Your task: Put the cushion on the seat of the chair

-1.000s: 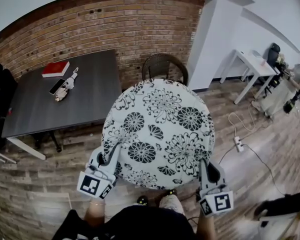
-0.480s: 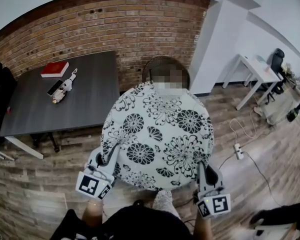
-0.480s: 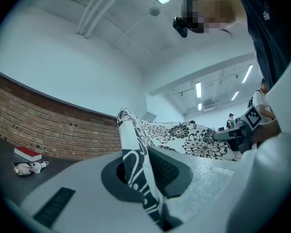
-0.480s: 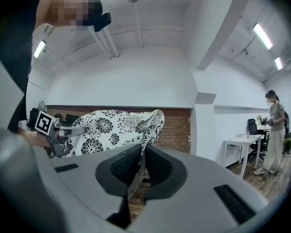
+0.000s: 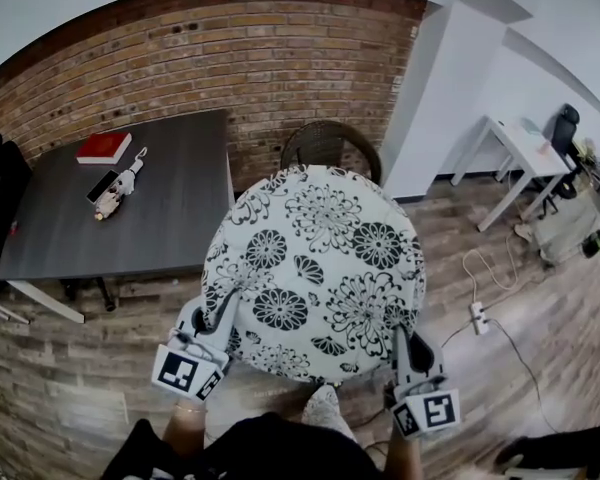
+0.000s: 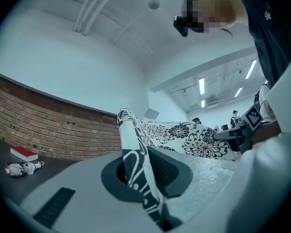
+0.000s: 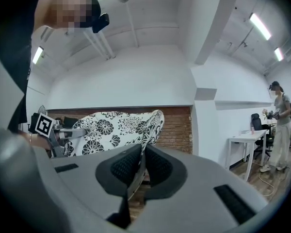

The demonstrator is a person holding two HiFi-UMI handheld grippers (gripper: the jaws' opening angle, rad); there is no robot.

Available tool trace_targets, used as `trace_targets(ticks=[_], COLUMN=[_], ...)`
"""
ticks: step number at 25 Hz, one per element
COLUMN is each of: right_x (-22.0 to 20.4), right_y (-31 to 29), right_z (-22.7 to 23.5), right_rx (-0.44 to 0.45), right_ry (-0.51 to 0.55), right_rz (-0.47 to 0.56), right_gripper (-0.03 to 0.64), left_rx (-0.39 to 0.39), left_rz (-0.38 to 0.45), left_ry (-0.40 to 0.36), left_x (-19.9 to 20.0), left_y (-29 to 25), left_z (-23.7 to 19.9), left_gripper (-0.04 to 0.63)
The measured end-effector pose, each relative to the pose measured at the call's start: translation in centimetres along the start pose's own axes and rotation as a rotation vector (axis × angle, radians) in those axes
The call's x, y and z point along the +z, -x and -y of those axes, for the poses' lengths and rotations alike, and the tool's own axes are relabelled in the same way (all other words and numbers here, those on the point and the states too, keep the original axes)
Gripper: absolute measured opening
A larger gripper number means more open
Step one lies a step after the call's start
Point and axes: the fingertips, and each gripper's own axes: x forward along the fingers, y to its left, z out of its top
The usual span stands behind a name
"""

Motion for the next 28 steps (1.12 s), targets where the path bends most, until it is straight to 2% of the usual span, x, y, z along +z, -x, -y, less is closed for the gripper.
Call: trace_targets(ticks=[2, 7, 11, 28], right_x=[0.4, 0.1, -0.1, -1.0], right_y=[0.1, 0.1, 0.3, -0.4], right_z=[-0.3, -0.6, -0.4, 0.5], right_rx=[-0.010, 0.005, -0.004, 0.050], right_ry=[0.005, -0.051, -0.073, -0.077], right_rz=[-0.001, 0.033, 0.031, 0.099], right_gripper=[0.018, 0.018, 0.018, 0.018], left_rx=[-0.013, -0.011, -0.011, 0.041], left_rz=[0.002, -0.016, -0.029, -0.001], left_ry=[0.001, -0.058, -0.062, -0.110], left_x=[0.0, 1.5, 1.7, 1.5], left_y=[-0.1, 0.2, 0.2, 0.6], left_z=[0.0, 0.3, 0.2, 0.9], left_gripper=[0.012, 0.012, 0.012, 0.012])
